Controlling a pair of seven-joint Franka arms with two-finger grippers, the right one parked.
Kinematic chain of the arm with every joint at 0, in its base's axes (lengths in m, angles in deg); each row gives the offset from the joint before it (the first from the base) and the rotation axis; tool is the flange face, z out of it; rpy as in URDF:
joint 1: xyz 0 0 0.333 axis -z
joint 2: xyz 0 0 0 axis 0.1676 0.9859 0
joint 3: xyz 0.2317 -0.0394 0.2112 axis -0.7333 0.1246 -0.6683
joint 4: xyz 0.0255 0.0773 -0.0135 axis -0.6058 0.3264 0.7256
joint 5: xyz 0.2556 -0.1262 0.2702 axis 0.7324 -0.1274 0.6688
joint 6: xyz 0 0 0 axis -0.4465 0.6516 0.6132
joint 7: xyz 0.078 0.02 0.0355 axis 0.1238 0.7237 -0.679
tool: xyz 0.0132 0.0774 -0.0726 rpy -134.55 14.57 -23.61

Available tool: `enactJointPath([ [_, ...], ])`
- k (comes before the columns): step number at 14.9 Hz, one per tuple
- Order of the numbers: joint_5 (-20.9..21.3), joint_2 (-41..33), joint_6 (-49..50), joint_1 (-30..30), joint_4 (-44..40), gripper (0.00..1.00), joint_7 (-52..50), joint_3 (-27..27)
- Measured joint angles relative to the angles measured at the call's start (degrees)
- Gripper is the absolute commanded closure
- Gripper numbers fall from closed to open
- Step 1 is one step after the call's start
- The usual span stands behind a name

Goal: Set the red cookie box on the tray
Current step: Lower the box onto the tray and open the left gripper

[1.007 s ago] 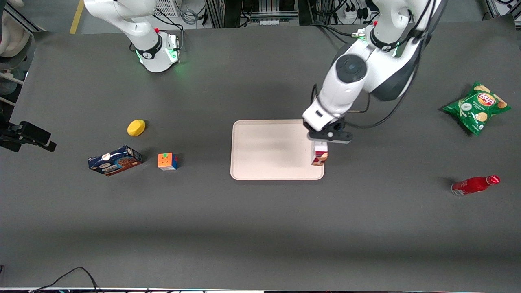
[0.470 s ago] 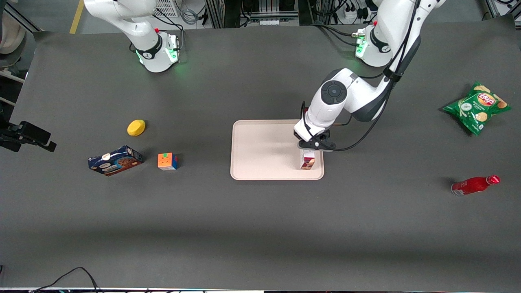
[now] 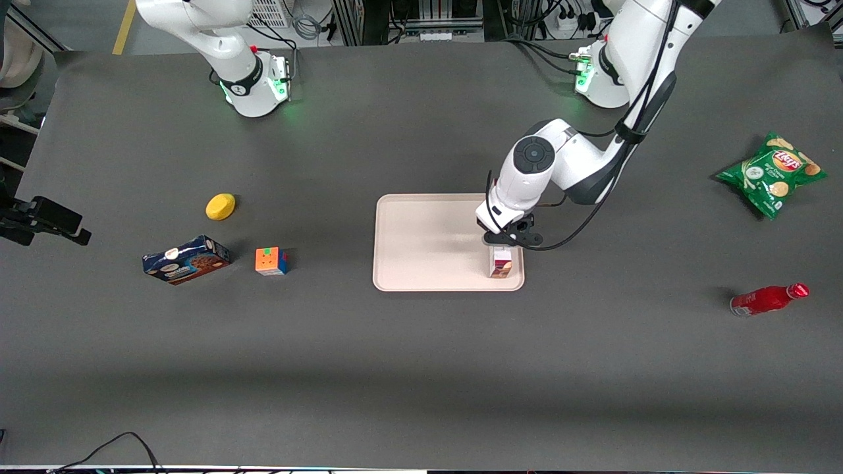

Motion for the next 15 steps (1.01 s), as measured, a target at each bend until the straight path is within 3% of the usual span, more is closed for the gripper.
enactJointPath([
  [1,0.0,0.0,0.0,0.0,0.0,0.78,0.0,-0.1],
  [2,0.0,0.0,0.0,0.0,0.0,0.3,-0.1,-0.2],
  [3,0.0,0.1,0.0,0.0,-0.1,0.0,-0.1,-0.4],
  [10,0.3,0.3,-0.1,0.0,-1.9,0.0,-1.6,-0.9],
  [15,0.3,-0.4,4.6,-0.4,-8.1,0.0,-3.5,-0.9],
])
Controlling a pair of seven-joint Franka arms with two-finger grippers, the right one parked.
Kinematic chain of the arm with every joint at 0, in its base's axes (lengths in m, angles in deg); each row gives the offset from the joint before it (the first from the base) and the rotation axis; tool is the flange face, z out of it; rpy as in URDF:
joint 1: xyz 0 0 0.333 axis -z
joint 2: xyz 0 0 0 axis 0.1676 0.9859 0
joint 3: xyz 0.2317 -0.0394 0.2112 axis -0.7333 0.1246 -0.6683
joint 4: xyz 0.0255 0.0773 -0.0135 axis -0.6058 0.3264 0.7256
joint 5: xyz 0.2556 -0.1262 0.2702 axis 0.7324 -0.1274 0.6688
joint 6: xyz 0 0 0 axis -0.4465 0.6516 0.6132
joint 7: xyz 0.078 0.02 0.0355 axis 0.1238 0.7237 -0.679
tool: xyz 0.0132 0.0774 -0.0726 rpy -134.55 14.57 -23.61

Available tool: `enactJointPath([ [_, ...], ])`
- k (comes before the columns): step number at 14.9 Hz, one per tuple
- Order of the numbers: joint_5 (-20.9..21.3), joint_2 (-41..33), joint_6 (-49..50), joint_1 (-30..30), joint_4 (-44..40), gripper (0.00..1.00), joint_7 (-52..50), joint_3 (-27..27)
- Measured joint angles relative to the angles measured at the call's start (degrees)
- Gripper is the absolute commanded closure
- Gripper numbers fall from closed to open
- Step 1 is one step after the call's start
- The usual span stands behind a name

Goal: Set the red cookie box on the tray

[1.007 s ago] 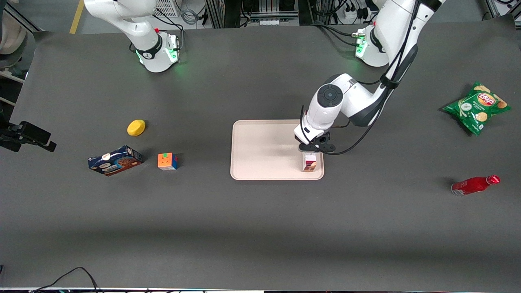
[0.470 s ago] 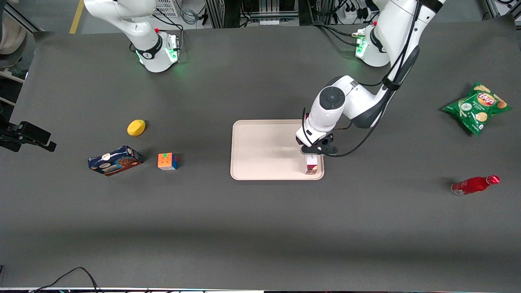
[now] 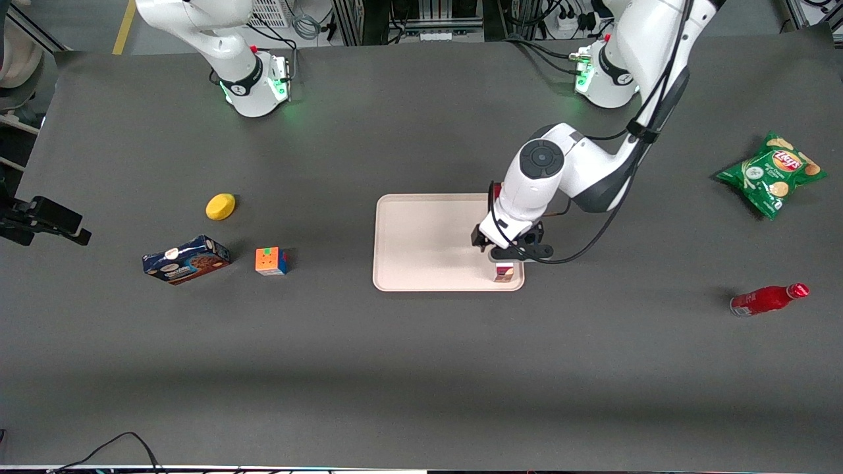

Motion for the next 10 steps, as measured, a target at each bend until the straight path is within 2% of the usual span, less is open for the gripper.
enactJointPath([
  [4,0.2,-3.2,15.6,-2.1,-8.9,0.0,2.7,-0.2],
  [7,0.2,-6.1,26.8,-3.3,-16.1,0.0,10.1,-1.3],
  [10,-0.5,-8.6,35.9,-3.8,-22.8,0.0,21.4,-4.7],
])
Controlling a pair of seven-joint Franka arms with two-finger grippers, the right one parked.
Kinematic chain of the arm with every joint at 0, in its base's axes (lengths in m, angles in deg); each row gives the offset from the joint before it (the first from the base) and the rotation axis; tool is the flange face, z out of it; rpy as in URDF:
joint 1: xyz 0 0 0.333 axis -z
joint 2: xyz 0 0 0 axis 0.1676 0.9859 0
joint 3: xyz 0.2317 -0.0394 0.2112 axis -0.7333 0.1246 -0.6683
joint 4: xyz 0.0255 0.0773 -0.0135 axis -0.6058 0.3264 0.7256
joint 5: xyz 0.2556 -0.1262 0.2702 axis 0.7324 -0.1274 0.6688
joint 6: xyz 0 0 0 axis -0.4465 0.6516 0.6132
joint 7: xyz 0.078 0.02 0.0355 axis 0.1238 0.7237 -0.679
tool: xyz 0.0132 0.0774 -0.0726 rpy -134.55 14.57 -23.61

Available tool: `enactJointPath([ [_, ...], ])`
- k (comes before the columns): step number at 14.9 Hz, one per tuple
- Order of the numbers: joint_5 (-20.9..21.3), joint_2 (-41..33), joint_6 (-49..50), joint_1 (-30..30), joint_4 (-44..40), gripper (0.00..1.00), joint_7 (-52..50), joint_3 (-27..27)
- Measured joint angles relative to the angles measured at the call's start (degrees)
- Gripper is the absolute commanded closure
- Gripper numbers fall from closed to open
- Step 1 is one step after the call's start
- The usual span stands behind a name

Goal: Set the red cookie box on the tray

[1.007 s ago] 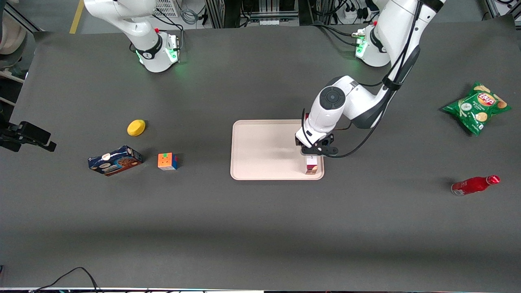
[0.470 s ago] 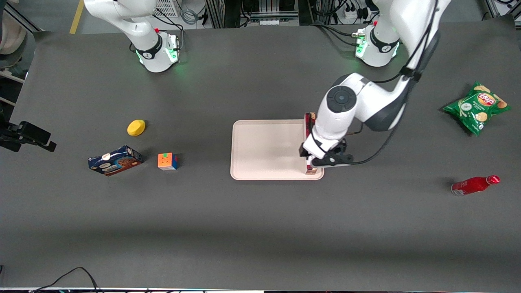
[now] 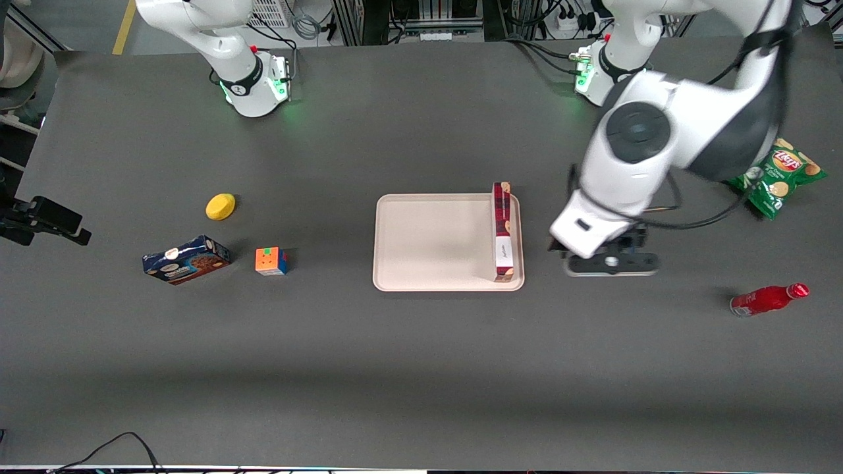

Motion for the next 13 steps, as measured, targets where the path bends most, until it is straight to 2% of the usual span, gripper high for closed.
enactJointPath([
  [2,-5.7,-2.4,2.6,-0.5,-2.9,0.0,8.1,-5.1],
  [4,-9.1,-5.3,4.7,-1.3,-4.2,0.0,17.6,-11.2],
  [7,-10.6,-8.9,8.4,-2.0,-4.3,0.0,24.6,-16.8],
  [10,-11.1,-12.0,10.9,-2.0,-3.6,0.0,25.0,-19.1],
  [13,-11.5,-15.6,9.5,-2.0,0.6,0.0,25.1,-20.4],
])
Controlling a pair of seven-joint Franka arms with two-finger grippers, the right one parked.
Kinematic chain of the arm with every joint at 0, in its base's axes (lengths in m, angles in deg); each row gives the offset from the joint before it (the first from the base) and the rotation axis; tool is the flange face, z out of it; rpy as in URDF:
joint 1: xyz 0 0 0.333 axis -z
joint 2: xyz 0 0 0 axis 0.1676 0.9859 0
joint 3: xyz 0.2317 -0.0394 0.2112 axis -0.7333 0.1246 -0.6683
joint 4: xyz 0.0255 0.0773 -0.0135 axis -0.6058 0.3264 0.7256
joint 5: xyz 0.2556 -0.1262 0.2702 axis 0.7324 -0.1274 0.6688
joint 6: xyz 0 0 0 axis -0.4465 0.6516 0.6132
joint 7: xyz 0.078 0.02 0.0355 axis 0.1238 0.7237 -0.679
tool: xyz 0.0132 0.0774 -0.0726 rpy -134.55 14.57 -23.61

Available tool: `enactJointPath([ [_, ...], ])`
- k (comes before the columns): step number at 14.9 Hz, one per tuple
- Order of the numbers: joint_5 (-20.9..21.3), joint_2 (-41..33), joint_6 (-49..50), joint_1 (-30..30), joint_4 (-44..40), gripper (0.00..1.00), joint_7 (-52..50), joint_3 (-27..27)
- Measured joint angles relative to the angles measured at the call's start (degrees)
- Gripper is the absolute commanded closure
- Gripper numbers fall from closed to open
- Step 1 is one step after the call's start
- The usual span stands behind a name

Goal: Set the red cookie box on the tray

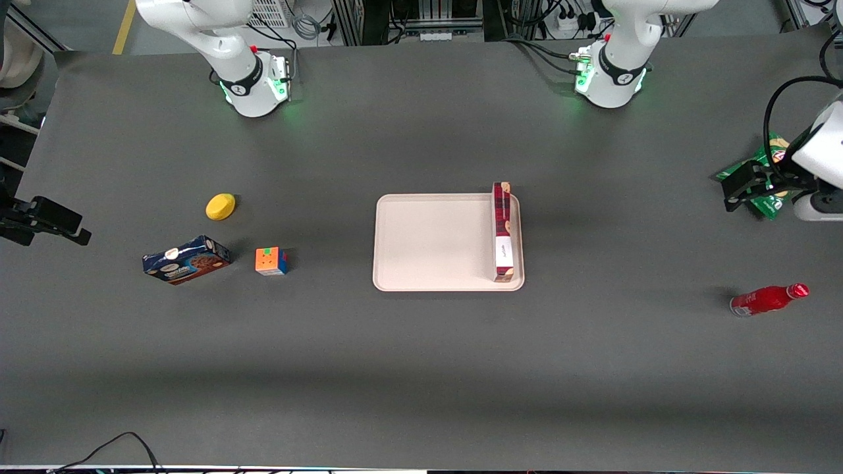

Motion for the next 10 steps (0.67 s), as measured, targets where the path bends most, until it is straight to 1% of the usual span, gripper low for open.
enactJointPath([
  [3,0.0,-3.8,-5.9,0.0,7.7,0.0,0.4,-0.9],
  [5,-0.5,-5.3,-7.2,0.0,10.9,0.0,1.4,-1.9],
  [10,-2.7,-6.2,-7.0,0.0,12.1,0.0,2.8,-2.9],
])
